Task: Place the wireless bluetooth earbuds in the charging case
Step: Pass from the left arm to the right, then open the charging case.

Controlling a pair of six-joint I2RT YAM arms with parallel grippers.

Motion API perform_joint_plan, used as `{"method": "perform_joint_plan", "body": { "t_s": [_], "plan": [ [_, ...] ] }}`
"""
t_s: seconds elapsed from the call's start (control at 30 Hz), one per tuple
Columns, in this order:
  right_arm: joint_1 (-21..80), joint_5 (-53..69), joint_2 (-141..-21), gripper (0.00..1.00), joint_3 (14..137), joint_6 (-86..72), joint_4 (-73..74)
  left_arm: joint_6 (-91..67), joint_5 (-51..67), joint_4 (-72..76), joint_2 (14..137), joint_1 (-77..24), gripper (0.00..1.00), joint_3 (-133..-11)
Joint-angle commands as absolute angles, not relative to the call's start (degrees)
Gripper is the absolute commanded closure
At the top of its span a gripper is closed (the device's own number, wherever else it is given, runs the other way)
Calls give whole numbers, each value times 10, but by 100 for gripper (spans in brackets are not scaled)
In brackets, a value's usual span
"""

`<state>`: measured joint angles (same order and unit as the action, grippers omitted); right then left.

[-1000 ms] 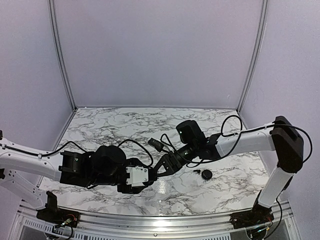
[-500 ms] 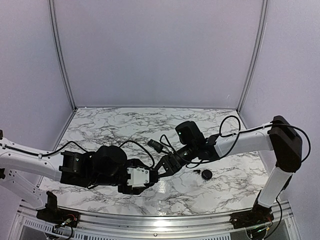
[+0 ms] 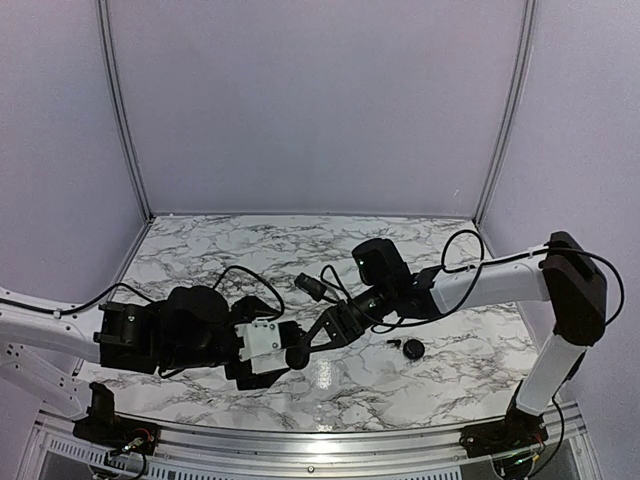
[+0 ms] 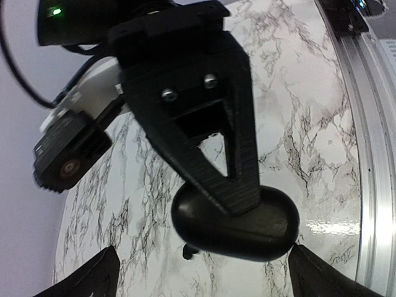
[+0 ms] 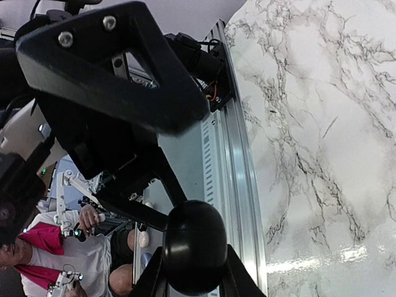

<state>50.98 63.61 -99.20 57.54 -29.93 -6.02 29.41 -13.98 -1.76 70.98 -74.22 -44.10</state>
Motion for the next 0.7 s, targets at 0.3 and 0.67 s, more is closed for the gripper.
{"method": "perform_joint_plan", "body": {
  "t_s": [0.3,0.67],
  "plan": [
    [488,515,-878,100,590,-203,-163,23,-183,167,522,-731,1,-337],
    [505,505,-864,100,612,-121,-176,-96,-109,199,569,-701,4,-374]
  ]
}}
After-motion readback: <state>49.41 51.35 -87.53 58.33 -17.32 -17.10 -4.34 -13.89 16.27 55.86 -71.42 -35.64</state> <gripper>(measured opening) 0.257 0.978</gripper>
